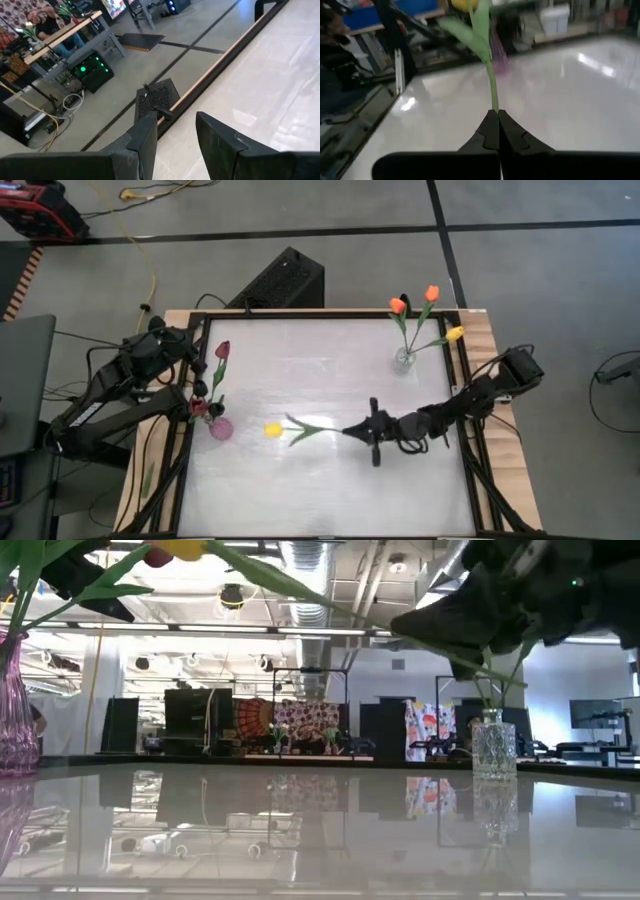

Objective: Sort flowers into vase by color
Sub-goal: Put the yellow tulip into the transparent vase

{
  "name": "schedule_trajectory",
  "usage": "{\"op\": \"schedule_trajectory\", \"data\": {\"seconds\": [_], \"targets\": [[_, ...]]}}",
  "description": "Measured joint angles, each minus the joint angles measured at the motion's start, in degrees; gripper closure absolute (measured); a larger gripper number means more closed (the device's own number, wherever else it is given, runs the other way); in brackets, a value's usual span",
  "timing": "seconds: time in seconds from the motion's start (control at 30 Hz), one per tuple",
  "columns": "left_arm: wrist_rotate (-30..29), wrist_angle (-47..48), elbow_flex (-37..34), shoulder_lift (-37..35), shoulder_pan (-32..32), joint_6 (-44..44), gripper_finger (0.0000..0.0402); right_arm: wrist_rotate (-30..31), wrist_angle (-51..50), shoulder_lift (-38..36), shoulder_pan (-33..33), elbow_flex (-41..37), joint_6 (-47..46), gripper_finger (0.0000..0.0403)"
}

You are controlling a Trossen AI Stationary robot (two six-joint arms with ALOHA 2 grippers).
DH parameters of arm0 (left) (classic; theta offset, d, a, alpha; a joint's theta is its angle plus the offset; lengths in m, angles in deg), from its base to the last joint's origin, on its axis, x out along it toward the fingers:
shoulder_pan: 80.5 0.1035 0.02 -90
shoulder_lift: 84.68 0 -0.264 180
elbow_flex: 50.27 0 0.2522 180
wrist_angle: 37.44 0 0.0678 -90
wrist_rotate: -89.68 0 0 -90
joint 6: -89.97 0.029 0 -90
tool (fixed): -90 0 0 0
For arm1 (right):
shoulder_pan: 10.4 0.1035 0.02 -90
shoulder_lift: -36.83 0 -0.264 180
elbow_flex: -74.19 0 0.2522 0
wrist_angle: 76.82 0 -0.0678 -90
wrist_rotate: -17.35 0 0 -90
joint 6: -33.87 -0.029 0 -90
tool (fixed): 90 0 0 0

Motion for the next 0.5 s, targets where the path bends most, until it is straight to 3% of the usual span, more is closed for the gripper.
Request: {"op": "schedule_trajectory", "data": {"seconds": [0.17,0.3,0.43,0.5], "targets": [[0.0,0.1,0.0,0.0,0.0,0.0,0.0276,-1.4,-15.9,0.1,-0.3,-0.8,-14.0,0.0388],[0.0,0.1,0.0,0.0,0.0,0.0,0.0276,-1.7,-32.1,-4.3,-0.8,-0.7,-23.7,0.0388],[0.0,0.0,0.0,0.0,0.0,0.1,0.0276,-9.3,-45.1,-9.4,-3.4,-0.7,-27.3,0.0384],[0.0,0.0,0.0,0.0,0.0,0.1,0.0276,-14.1,-47.8,-11.7,-5.4,-0.7,-27.5,0.0362]]}}
